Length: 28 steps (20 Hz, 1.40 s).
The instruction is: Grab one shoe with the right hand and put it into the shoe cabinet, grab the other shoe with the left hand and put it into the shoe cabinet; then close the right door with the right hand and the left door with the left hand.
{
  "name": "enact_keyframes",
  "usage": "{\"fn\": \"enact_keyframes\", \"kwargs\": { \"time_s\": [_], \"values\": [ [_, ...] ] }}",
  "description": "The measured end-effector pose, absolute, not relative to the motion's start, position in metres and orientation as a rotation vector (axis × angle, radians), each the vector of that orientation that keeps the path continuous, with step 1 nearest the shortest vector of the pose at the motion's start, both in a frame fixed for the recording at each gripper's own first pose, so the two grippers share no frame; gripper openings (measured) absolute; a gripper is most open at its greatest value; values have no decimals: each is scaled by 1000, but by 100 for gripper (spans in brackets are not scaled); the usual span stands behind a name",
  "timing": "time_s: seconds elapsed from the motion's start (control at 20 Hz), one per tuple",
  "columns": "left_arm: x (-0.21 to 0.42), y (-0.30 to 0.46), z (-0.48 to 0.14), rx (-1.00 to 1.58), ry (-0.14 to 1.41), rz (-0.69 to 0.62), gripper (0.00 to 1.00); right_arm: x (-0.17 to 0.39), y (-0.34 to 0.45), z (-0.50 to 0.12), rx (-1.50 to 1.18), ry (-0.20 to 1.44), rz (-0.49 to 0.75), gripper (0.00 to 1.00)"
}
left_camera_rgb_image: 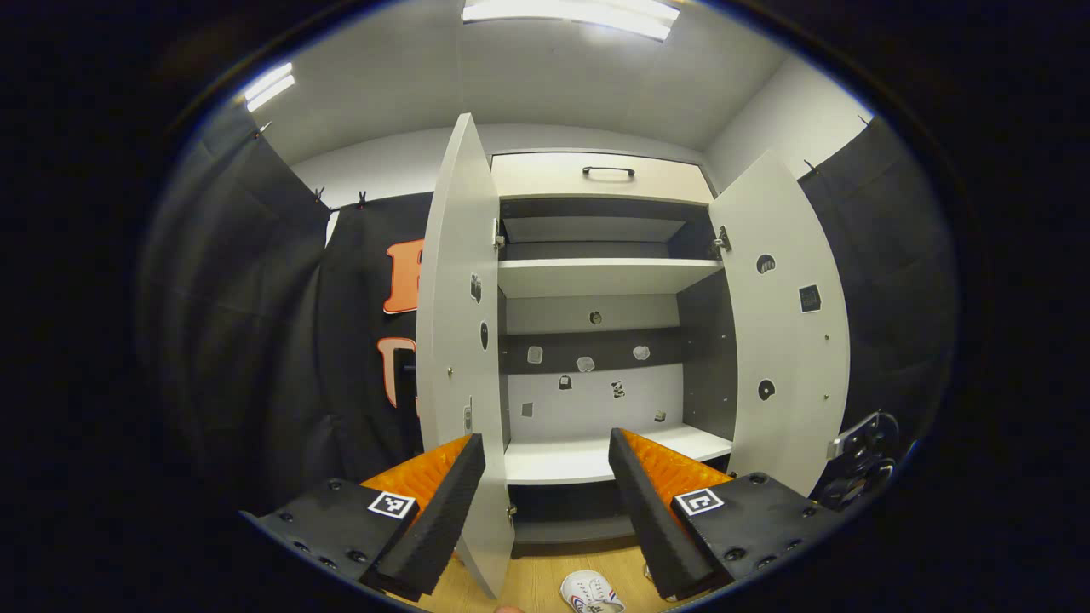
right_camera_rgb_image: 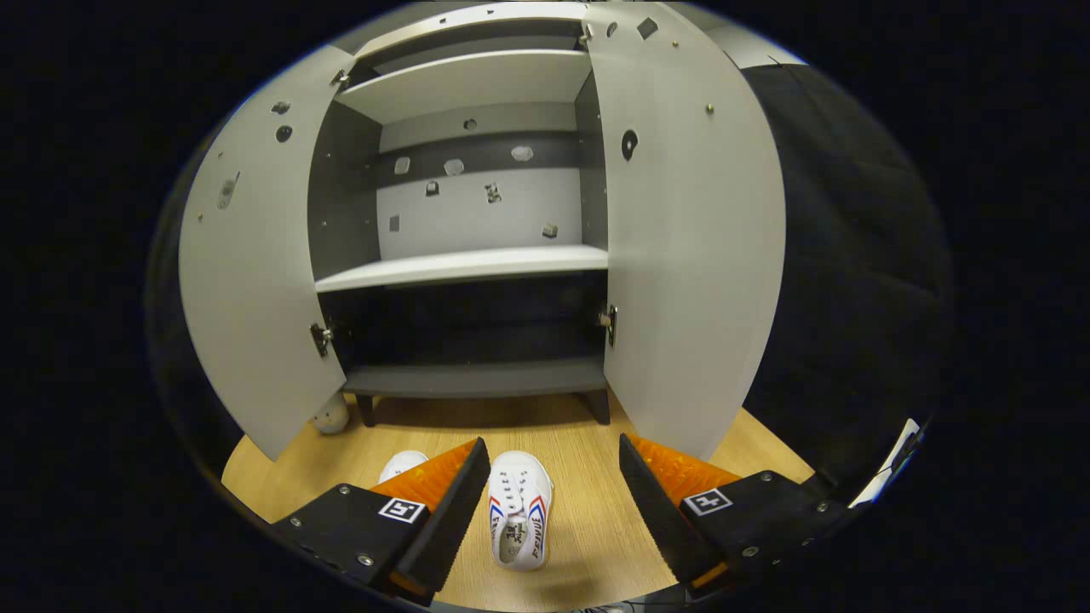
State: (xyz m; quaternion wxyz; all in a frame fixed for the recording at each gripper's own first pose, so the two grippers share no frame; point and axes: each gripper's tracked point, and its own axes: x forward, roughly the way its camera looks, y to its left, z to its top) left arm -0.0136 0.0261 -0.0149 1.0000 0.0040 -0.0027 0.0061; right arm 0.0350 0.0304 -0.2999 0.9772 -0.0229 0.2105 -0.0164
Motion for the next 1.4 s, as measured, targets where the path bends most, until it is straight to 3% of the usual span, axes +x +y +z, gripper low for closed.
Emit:
{"fn": "enact_keyframes", "kwargs": {
  "time_s": [0.35,0.5,0.85,1.3,1.4],
  "values": [
    [-20,37,-24,40,22,50,95,40,37,-416,-109,634,-1,91],
    [-21,40,-26,47,24,56,95,47,35,-447,-80,703,-21,80],
    [-20,52,-34,49,44,81,95,51,36,-485,-26,806,-30,67],
    [-14,53,-44,44,66,75,95,55,35,-494,15,844,-47,4],
    [-11,51,-44,44,67,72,95,57,34,-483,42,838,-68,0]
  ]
}}
